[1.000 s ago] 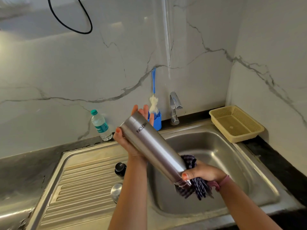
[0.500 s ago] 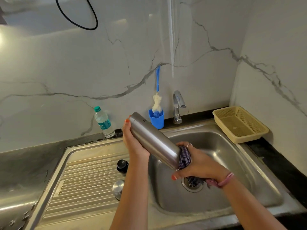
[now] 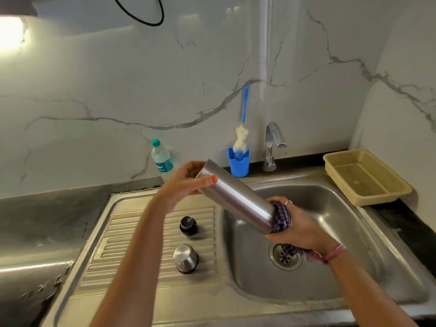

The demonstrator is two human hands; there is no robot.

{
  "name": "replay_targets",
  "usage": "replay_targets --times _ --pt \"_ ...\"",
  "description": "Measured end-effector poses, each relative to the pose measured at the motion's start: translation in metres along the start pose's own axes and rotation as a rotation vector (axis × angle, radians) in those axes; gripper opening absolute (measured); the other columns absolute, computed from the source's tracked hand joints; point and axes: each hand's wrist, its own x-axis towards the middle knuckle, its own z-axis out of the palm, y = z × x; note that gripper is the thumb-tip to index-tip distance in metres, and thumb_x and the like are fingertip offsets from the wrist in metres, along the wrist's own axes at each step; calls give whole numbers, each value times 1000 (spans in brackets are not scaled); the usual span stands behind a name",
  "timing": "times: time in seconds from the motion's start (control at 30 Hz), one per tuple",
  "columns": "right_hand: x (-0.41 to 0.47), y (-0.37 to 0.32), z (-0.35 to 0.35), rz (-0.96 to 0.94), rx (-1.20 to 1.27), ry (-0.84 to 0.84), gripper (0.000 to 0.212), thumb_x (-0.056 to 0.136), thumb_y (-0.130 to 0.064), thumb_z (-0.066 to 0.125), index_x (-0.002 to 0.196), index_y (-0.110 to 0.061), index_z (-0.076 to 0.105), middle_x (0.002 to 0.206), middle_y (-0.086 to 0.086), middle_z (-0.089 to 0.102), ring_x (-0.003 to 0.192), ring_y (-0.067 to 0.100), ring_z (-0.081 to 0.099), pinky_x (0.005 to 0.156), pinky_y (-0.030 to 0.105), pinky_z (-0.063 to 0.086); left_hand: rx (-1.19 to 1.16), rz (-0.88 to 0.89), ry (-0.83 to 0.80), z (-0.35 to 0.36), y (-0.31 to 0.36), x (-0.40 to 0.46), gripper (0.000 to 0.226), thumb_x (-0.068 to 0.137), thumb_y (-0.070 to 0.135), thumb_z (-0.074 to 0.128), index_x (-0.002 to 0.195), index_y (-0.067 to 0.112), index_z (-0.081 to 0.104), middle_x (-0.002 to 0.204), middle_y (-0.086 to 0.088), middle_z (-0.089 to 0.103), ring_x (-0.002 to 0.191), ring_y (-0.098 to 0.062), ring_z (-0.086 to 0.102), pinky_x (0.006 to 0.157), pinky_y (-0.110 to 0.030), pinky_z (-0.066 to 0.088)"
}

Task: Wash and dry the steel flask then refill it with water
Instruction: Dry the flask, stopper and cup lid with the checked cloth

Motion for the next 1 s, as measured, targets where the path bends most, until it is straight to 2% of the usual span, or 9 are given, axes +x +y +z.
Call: replay_targets --times 0.13,0.2,0.27,0.37,0.43,0.57,0.7,0.83,1.0 --pt "13 -6 -2 -24 -93 -96 78 55 -18 88 118 -37 48 112 -14 59 103 5 61 85 24 54 485 -127 -167 -34 7 -3 65 76 29 81 133 30 50 117 7 56 106 -13 57 84 -26 54" --pt "20 -11 -1 -28 -160 -151 78 54 -22 86 121 -35 47 113 -13 58 103 7 60 87 29 55 711 -150 -249 -45 5 -2 70 76 35 83 136 36 48 121 13 50 107 -9 52 87 -23 48" --pt "27 -18 2 -39 -246 -214 80 56 -24 85 124 -34 44 115 -11 57 104 9 60 88 31 55 908 -182 -341 -49 0 -1 79 73 44 85 140 38 43 129 13 45 112 -10 48 94 -27 43" --pt "38 -28 10 -50 -344 -264 82 60 -23 85 128 -34 41 118 -9 56 103 10 59 89 30 54 1058 -206 -436 -48 -8 0 84 70 44 87 140 32 42 130 10 49 112 -12 49 97 -27 42" --pt "43 -31 16 -53 -378 -277 83 60 -24 84 130 -33 41 119 -8 57 103 10 59 89 29 54 1133 -168 -438 -47 -17 -2 84 66 45 88 137 30 45 125 9 54 106 -12 53 95 -29 46" --pt "50 -36 25 -68 -342 -246 81 62 -19 85 131 -29 42 120 -4 57 106 11 58 90 28 52 1278 0 -213 -52 -38 -16 79 64 50 82 132 29 49 113 8 57 97 -14 54 83 -29 48" --pt "59 -39 32 -25 -221 -224 81 60 -19 88 128 -27 44 117 -6 57 106 10 57 88 28 53 1346 181 -2 -63 -64 -31 84 63 59 76 137 30 49 114 7 57 95 -13 48 76 -26 36" --pt "62 -30 34 127 136 -221 67 63 -19 88 120 -30 55 113 -2 65 106 15 62 94 40 52 1135 154 155 -81 -94 -44 88 63 56 82 139 25 49 119 5 57 97 -10 44 79 -24 36" --pt "59 -18 51 265 408 -108 65 56 -32 89 116 -25 65 110 5 71 106 25 65 93 42 51 729 17 451 -93 -137 -65 88 61 49 88 136 27 48 107 9 49 108 -16 37 90 -34 42"
